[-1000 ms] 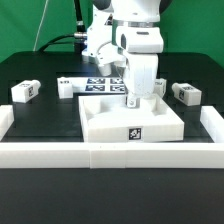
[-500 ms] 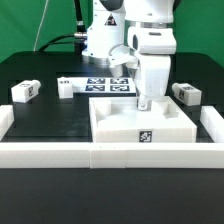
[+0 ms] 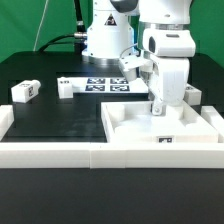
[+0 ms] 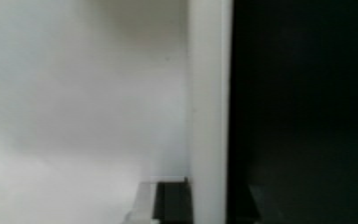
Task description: Assemble one leg
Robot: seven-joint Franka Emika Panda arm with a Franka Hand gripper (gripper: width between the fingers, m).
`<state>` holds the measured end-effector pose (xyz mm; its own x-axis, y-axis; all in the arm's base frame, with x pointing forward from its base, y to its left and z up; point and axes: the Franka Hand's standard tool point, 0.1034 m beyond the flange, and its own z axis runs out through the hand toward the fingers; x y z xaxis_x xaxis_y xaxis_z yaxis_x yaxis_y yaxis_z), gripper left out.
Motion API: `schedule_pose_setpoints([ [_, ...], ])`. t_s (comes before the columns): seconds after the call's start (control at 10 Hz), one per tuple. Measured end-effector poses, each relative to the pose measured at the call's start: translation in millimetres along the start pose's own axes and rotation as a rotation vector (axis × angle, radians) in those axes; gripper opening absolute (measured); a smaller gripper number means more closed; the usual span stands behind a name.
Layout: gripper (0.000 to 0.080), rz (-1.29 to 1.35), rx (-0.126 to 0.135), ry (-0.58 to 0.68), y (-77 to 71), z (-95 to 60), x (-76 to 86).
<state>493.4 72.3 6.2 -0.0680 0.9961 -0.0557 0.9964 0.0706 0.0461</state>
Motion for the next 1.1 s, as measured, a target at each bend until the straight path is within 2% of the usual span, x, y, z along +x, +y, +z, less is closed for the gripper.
schedule_pose_setpoints([
  [0.3, 0.0059, 0.055, 0.003, -0.002, 5.2, -0.8, 17.0],
  [0.5, 0.0060, 0.056, 0.004, -0.006, 8.5, -0.7, 18.5],
  [1.1, 0.0068, 0.127, 0.018, -0.017, 6.6, -0.6, 22.9],
])
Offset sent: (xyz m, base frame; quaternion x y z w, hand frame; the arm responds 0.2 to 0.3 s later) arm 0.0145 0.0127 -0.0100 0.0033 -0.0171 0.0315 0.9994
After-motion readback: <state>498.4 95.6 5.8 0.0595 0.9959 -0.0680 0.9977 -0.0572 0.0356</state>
